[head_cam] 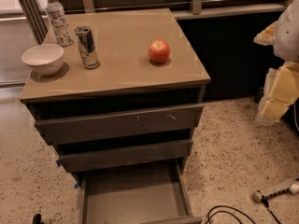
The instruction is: Place apple into bottom drawer
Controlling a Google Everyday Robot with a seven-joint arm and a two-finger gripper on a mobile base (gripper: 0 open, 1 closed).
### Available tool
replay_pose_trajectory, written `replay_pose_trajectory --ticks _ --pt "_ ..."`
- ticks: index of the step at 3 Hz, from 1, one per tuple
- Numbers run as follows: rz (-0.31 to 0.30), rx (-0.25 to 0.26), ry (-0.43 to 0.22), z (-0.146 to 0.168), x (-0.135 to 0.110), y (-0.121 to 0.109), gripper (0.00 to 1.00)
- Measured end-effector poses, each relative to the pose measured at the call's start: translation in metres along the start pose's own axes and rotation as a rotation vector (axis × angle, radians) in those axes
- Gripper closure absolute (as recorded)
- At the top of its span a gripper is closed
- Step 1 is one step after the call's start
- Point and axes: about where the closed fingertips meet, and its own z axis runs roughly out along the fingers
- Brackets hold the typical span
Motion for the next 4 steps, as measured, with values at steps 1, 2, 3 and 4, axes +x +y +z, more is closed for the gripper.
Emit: replay_pose_trajectory --ticks 1,2,3,4 --pt "0.0 0.0 0.0 0.0 0.0 0.0 0.0" --pt "0.027 0.006 -0.037 0.007 -0.002 -0.018 0.0" --pt "0.076 0.026 -0.11 0.025 -0.013 -0.06 0.0" --pt "0.109 0.044 -0.22 0.046 -0.037 -0.118 0.0"
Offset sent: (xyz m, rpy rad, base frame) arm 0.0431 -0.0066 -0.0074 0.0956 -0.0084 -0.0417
